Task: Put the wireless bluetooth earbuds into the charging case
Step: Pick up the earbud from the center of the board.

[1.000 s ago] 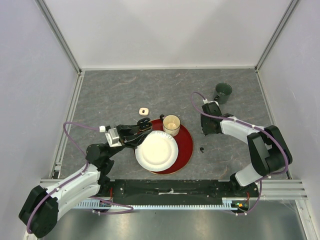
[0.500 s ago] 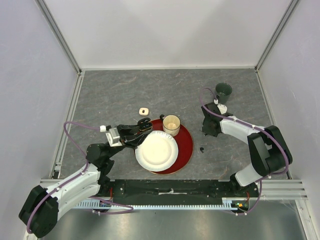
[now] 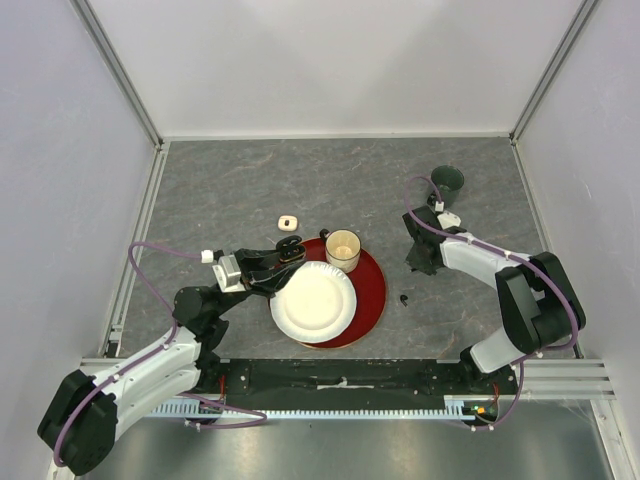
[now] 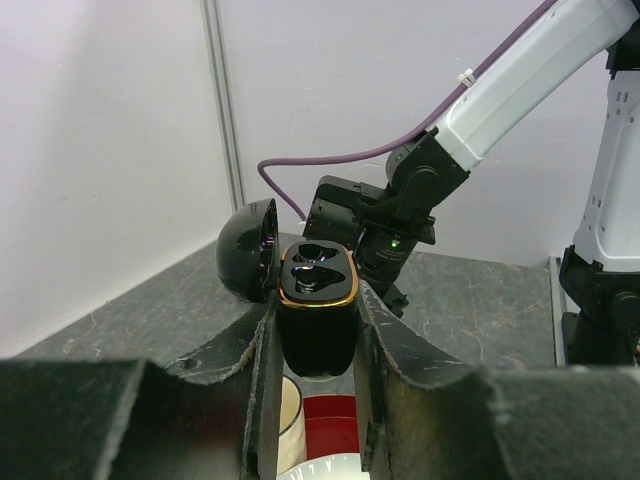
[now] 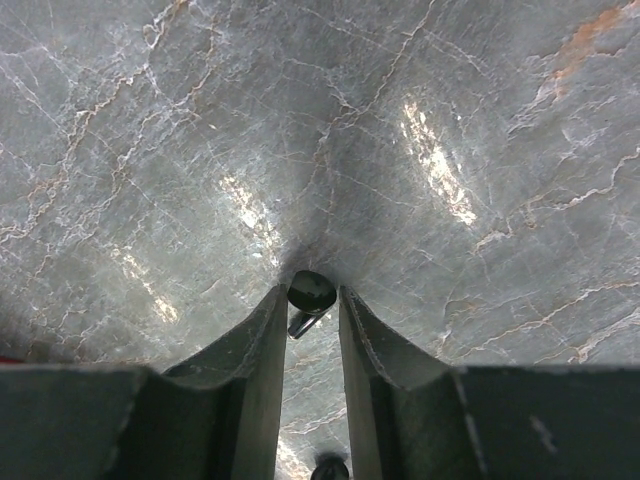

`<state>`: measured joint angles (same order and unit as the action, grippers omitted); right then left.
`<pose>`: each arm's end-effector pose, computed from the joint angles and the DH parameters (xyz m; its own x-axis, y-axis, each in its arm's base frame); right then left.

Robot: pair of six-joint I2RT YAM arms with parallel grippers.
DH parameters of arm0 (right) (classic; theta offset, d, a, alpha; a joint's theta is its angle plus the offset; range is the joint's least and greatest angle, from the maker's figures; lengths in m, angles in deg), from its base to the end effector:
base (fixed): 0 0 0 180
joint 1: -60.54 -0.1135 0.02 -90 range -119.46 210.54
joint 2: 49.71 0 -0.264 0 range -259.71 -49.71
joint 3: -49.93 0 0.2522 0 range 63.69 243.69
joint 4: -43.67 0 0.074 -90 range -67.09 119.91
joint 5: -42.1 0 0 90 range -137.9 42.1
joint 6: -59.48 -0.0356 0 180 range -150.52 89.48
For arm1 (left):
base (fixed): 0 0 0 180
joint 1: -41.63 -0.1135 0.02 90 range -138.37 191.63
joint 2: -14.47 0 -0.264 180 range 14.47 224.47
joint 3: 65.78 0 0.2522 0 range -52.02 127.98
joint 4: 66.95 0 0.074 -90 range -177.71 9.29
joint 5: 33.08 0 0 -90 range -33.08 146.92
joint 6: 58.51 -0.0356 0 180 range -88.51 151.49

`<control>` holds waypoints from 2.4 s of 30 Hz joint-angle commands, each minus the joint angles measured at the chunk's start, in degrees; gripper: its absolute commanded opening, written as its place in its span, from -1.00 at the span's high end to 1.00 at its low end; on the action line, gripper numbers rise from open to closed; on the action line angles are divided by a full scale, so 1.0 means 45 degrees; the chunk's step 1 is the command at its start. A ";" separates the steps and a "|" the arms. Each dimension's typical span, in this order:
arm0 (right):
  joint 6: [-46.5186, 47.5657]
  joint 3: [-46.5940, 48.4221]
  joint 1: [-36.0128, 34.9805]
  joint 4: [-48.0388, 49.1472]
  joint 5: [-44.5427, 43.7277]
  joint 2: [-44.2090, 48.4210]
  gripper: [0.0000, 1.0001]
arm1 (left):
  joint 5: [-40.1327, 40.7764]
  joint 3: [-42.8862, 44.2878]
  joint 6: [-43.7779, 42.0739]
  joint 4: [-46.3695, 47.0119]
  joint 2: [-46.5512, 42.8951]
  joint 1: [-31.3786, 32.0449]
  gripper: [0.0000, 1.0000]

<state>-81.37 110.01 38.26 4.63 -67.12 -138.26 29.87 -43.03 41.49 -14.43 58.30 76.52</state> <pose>0.2600 0.0939 0.1578 -0.7271 0.4935 -0.4774 0.5106 0.8535 0.1046 0.1179 -0.1020 0.2608 0.2776 -0.3821 -0.8814 0.8894 0.4491 0.0855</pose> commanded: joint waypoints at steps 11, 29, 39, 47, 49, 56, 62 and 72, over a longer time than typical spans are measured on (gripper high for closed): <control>0.0948 0.0369 -0.0068 -0.0183 -0.0024 -0.0458 0.26 | 0.0151 0.0208 -0.0347 0.0310 -0.0073 0.0058 0.95; 0.0831 0.0428 -0.0068 -0.0262 -0.0845 -0.0634 0.29 | 0.0132 0.0247 -0.0406 0.0193 -0.0054 0.0058 0.95; 0.1104 0.0545 -0.0068 -0.0242 -0.0904 -0.0673 0.51 | 0.0093 0.0267 -0.0386 0.0193 0.0005 0.0058 0.96; 0.2549 0.1072 -0.0670 -0.0105 -0.1683 0.0380 0.79 | 0.0093 0.0306 -0.0367 0.0212 0.0122 0.0058 0.95; 0.2803 0.1286 -0.1023 -0.0067 -0.2269 0.0692 0.81 | 0.0073 0.0325 -0.0308 0.0290 0.0239 0.0058 0.95; 0.4930 0.1639 -0.2196 0.0188 -0.2175 0.0481 0.81 | -0.0044 0.0404 -0.0230 0.0427 0.0376 0.0058 0.95; 0.5928 0.1210 -0.2235 0.0440 -0.1647 -0.0028 0.76 | -0.0024 0.0384 -0.0230 0.0408 0.0337 0.0058 0.95; 0.7120 0.0526 -0.2216 0.1164 -0.0708 -0.0223 0.61 | -0.0024 0.0404 -0.0191 0.0388 0.0357 0.0058 0.95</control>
<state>-52.32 112.75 28.25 7.39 -71.91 -138.63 29.81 -42.98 41.49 -15.00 60.07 76.55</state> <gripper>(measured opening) 0.265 0.350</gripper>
